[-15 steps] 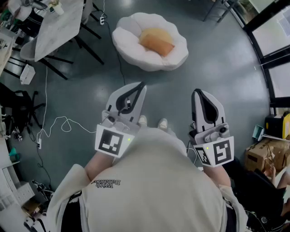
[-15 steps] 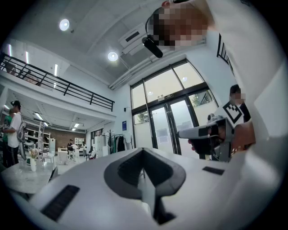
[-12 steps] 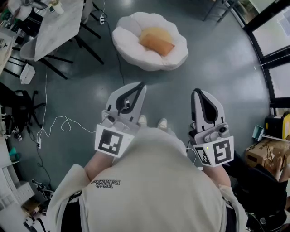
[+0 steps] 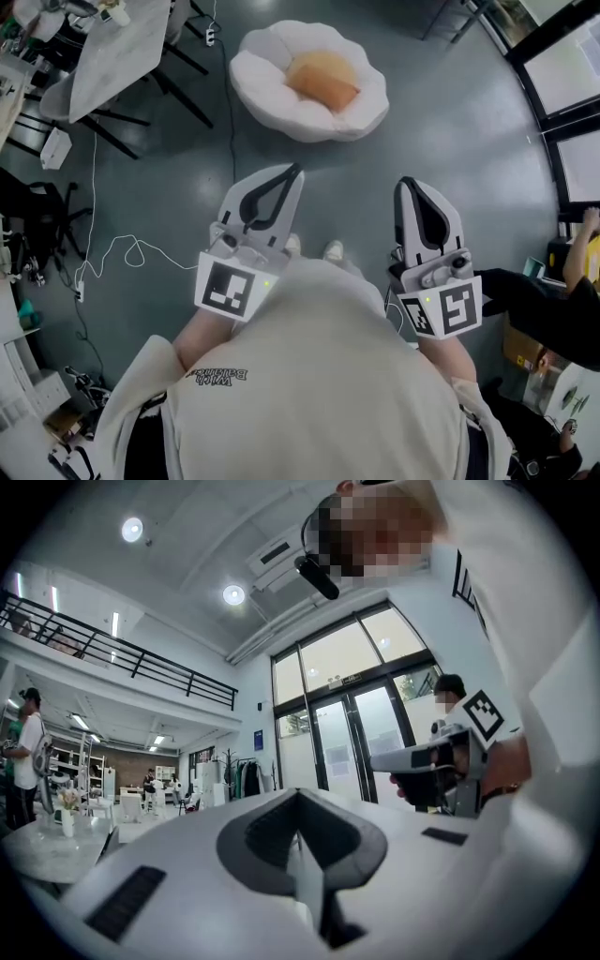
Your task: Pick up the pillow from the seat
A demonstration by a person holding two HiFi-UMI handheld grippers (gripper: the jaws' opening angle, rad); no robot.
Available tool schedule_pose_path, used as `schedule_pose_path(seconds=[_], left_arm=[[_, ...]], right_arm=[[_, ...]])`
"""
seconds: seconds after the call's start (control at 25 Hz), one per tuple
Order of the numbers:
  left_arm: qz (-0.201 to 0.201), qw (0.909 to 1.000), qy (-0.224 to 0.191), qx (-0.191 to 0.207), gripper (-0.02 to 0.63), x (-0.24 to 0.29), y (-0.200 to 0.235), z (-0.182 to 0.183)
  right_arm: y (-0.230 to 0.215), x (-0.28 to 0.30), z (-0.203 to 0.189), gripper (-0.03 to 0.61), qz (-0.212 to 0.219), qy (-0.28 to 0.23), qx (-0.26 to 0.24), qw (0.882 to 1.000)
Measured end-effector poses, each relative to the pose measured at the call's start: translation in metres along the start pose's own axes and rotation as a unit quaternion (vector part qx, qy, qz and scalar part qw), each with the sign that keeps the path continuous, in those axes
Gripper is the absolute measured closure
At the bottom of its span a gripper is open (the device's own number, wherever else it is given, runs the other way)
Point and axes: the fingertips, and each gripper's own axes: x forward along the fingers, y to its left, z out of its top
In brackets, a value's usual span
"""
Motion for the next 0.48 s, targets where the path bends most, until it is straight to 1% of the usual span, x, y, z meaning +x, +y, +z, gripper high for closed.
schedule_pose_path(seconds=[0.2,0.48], left_arm=[[0.01,0.9999,-0.002,-0.002,0.604,0.007,-0.003,0.001],[0.031,0.9995,0.006,0.001,0.604,0.016,-0.013,-0.004]], right_arm=[[-0.01,-0.002,-0.004,0.571,0.003,0.005,0.001,1.0],[-0.029,-0.013,-0.009,0.571,0.013,0.006,0.004,1.0]])
